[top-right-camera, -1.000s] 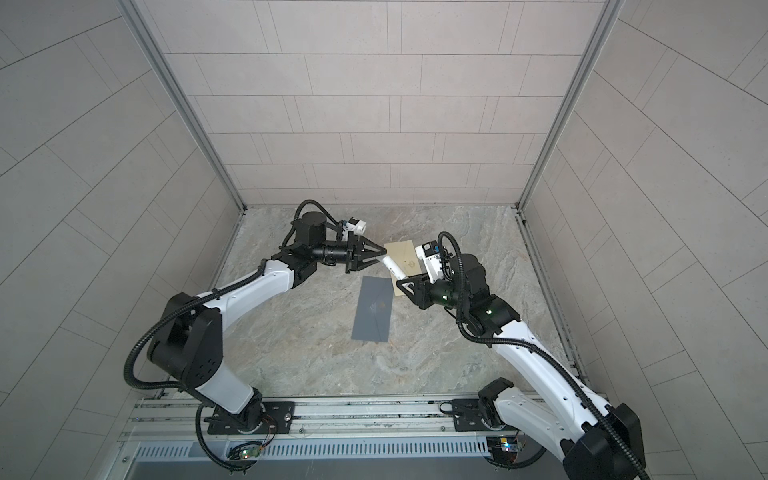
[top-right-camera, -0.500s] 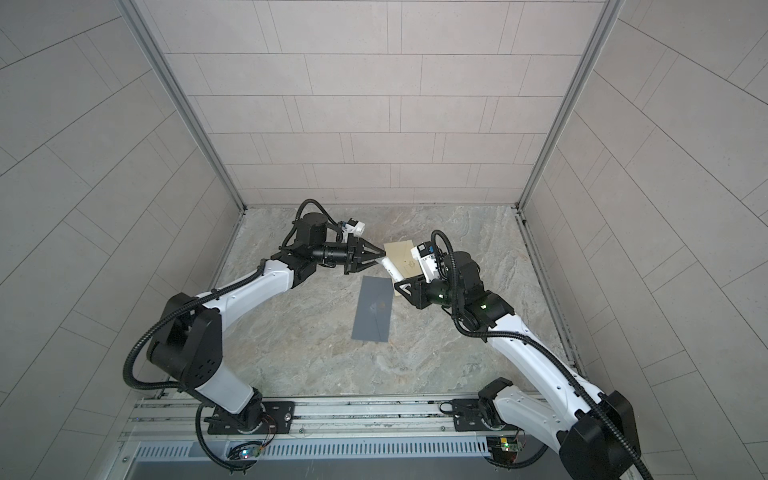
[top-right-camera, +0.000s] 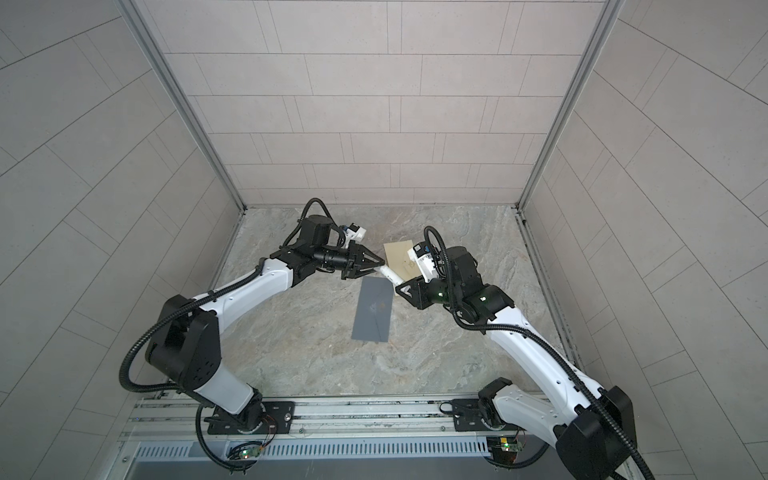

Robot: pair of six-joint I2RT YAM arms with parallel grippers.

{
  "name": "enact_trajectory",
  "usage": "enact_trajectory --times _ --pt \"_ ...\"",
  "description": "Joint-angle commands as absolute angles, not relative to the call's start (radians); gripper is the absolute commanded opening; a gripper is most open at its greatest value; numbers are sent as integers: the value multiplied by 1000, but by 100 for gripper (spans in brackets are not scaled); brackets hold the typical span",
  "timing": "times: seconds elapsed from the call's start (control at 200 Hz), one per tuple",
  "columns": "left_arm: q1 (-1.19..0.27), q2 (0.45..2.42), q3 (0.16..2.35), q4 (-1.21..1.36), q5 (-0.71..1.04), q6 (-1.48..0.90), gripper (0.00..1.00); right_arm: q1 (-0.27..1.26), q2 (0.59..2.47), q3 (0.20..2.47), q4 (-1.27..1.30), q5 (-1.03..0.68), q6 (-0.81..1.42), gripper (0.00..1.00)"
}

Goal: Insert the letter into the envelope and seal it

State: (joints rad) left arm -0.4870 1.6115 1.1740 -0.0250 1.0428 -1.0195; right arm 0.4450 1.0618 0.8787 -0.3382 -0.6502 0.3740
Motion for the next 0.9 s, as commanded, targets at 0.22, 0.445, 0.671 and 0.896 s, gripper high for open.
enact_trajectory --times 0.22,0.445,0.671,0.896 --pt "-556 1578 1188 9 1146 -1033 31 449 1085 914 -178 -647 376 0" --pt "-557 1577 1168 106 1173 -1092 31 449 1083 915 -187 -672 366 0" --pt "-557 1584 1178 110 1190 -1095 31 449 1053 917 -261 -714 326 0" --pt "-557 1593 1193 111 1210 -1095 31 449 1031 920 -332 -735 291 0"
